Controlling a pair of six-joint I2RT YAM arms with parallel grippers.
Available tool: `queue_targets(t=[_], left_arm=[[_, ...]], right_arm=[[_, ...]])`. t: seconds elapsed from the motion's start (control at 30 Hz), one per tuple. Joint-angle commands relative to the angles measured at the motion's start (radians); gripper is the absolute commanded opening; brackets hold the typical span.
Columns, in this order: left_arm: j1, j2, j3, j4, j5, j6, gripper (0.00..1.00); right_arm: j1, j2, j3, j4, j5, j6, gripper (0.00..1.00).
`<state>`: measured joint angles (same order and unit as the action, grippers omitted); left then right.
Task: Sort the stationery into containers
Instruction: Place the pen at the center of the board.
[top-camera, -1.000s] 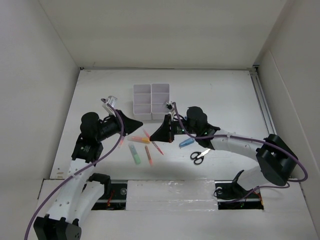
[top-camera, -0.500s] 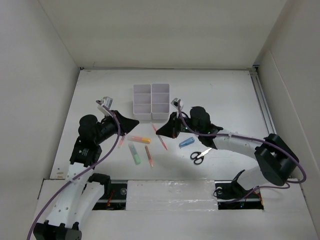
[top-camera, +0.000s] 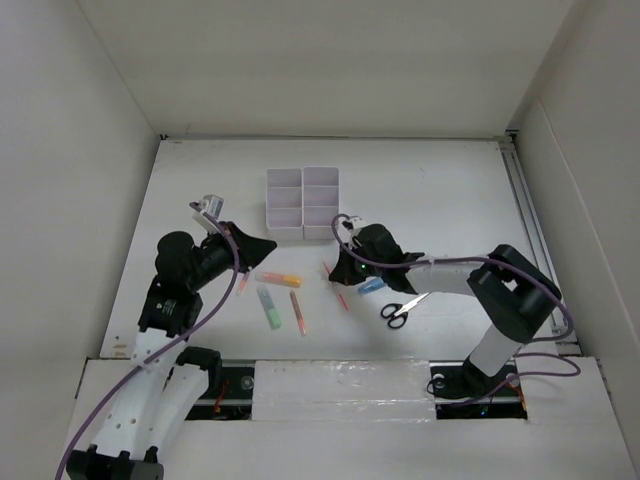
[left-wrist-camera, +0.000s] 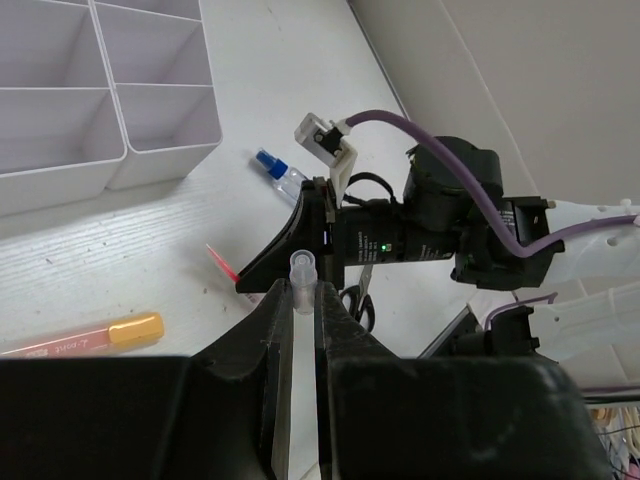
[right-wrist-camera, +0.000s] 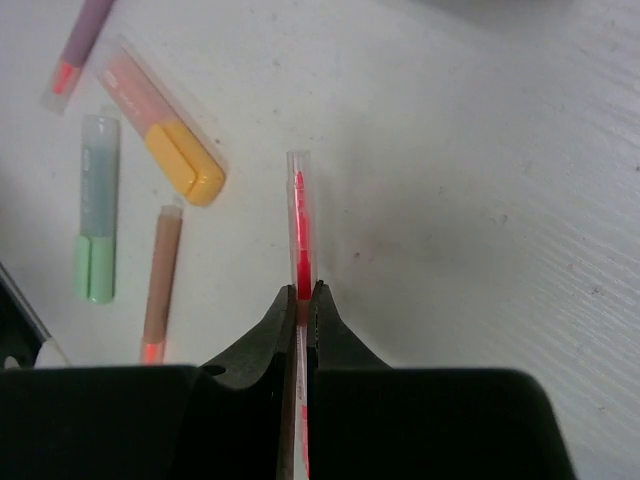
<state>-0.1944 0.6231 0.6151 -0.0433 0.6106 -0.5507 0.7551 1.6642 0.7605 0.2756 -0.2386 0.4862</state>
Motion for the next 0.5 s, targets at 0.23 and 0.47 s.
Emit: queue_targets(t=[0.23,0.47], left_arm=[[0.0,-0.031,0.014,0.003,-0.011,0.018,0.0],[0.0,-0.04,0.014,0.003,-0.002,0.018,0.0]], right_arm=[[0.02,0.035,0.077,-0.013,0.07,0.005,0.29],[0.039,-0.038,0.088,-0.096,0.148,-0.037,0.73]])
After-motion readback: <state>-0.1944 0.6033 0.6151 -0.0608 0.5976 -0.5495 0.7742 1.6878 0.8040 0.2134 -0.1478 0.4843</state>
